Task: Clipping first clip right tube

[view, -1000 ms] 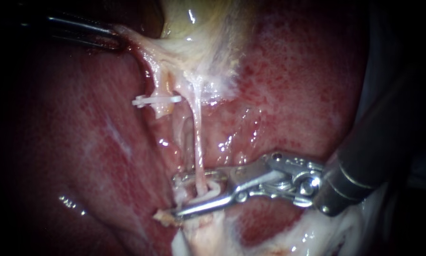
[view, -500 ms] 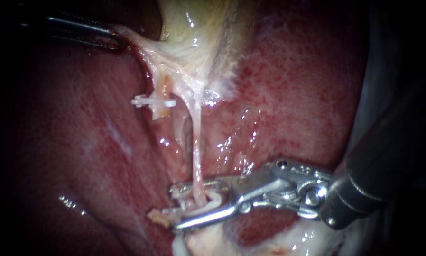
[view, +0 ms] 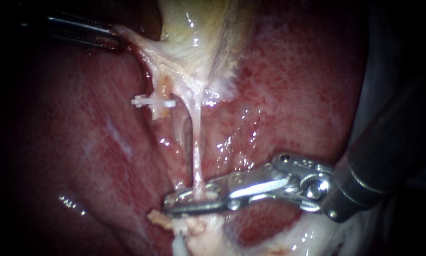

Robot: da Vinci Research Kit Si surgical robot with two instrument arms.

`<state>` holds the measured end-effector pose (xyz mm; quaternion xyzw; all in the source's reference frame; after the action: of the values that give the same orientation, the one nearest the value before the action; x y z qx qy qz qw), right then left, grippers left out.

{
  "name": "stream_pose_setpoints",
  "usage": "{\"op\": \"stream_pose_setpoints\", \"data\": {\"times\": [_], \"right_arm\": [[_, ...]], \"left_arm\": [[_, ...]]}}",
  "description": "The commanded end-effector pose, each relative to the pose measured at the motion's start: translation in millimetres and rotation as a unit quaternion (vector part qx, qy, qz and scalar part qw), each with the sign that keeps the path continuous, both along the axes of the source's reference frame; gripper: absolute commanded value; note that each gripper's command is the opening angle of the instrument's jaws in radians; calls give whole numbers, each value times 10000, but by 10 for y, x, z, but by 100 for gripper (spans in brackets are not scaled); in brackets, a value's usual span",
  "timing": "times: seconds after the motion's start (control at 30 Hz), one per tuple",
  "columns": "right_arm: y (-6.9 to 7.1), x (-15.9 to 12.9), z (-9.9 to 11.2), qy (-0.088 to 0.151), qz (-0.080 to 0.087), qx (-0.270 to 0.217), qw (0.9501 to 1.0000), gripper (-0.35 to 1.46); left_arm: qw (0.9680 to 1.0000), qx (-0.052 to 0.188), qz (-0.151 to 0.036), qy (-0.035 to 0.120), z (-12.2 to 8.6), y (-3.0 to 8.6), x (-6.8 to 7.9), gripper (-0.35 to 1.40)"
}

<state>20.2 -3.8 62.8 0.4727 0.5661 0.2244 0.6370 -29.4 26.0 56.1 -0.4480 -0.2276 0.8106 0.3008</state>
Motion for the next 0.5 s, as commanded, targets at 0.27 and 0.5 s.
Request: {"op": "stream_pose_setpoints", "data": {"times": [0.27,0.5], "right_arm": [[3,4,2,-103,-417,123,9990,-35],[7,2,8,-104,-403,99,9991,-35]], "left_arm": [[10000,1,0,0,0,0,0,-35],[10000,1,1,-1,0,0,0,-35]]}}
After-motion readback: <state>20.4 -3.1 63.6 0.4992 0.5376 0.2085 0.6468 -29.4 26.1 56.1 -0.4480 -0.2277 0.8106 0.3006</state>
